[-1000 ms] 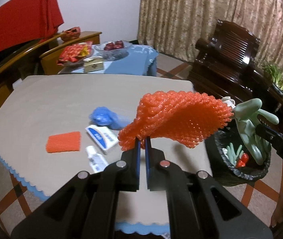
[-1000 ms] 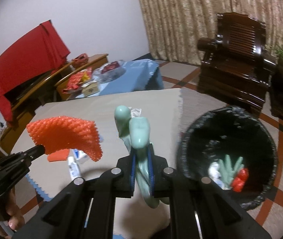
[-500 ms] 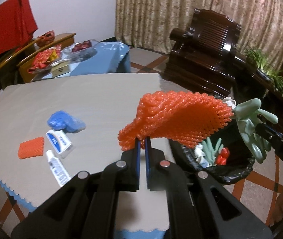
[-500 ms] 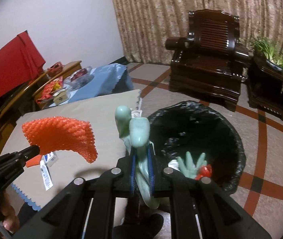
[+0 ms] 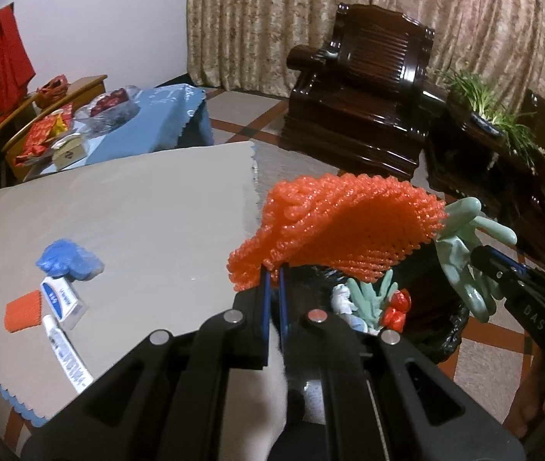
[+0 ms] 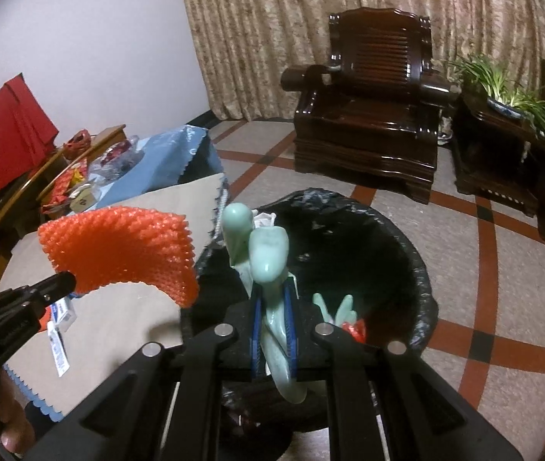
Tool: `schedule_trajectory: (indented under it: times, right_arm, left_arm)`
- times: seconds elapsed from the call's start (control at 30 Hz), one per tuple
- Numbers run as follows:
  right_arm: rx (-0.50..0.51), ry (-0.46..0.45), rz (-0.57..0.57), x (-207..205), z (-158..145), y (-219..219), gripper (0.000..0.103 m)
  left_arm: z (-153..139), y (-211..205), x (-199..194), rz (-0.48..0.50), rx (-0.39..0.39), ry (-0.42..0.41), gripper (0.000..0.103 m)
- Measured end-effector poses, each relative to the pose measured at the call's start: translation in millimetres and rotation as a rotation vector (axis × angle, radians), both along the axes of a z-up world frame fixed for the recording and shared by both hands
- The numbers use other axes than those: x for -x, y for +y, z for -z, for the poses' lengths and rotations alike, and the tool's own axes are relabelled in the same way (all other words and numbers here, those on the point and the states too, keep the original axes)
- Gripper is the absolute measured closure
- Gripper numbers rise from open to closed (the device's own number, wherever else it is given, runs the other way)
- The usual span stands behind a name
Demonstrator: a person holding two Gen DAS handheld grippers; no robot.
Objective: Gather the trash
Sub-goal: 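Carry the foam net and green glove over the bin and open both grippers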
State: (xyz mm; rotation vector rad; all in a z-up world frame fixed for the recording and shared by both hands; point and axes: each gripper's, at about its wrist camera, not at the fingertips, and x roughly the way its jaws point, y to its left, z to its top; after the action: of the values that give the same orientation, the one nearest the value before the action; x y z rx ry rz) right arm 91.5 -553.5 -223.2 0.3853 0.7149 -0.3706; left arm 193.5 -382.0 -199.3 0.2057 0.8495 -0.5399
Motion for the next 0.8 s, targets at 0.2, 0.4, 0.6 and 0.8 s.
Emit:
schedule_trajectory:
  times: [0.2,0.4,0.6,0.8]
  right_arm:
    - [-0.015,0.022,0.015,-5,17,-24,0.092]
    - [-0.031,0.058,0.029,-12,39,-45,0.092]
    - [-0.042,0.095,0.043,-17,58,-61,0.092]
    - [-0.052,0.16,0.07,-20,79,-70,0.065]
  left_arm:
    - [17,-34,-9,0.012,-0.012,0.019,0.099]
    - [41,-60,-13,0.029,-0.042,0.038,0.099]
    - [58,-80,-14,0.05,-0.06,0.054,0.099]
    - [76,-92,-17,0.07,-0.1,0.078,0.079]
